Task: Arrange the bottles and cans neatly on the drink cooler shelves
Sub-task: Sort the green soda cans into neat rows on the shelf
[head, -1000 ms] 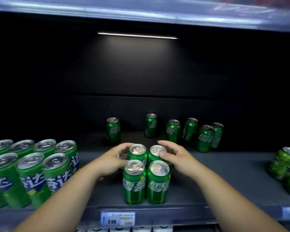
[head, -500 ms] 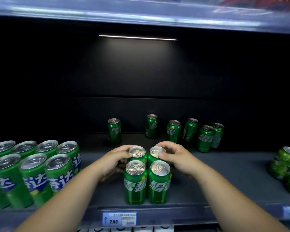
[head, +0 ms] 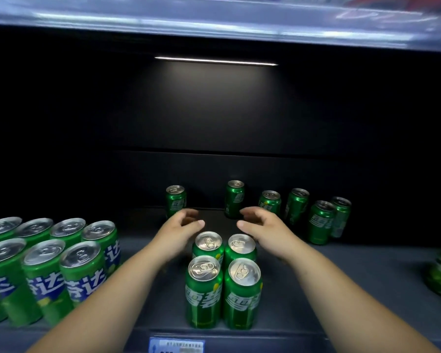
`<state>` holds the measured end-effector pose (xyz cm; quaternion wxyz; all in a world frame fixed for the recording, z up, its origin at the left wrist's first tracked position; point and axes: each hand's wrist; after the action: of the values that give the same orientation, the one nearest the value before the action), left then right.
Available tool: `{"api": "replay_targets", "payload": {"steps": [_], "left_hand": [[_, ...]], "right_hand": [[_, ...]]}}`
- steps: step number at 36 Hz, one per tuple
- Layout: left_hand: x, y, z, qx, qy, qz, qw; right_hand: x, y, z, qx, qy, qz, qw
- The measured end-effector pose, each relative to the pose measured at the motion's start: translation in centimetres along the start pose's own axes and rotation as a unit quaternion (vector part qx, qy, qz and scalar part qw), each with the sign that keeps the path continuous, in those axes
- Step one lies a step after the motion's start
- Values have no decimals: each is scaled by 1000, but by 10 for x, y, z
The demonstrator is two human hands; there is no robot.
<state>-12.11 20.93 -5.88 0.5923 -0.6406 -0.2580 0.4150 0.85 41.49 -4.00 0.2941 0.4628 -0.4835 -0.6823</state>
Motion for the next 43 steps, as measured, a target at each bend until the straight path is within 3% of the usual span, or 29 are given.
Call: {"api": "replay_targets", "payload": {"steps": [6, 18, 35, 43], "left_hand": [[-8, 4, 31, 29, -127, 134, 982], [-11, 10, 89, -20, -285, 165, 944], [-22, 22, 102, -33, -272, 146, 951], [-17, 20, 93, -35, -250, 147, 956]], "right_hand": [[7, 0, 46, 21, -50, -33, 998], [15, -24, 120, 28, -93, -20, 995], [30, -52, 164, 27, -156, -30, 987], [38, -46, 150, -11, -80, -42, 996]]}}
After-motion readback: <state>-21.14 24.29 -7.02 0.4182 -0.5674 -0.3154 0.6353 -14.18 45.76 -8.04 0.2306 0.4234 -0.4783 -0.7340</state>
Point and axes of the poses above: each hand's wrist, its own z-axis towards the middle knuckle, its own x-axis out of the palm, y = z × x, and after that the axes turned 1 degree about z, right-handed
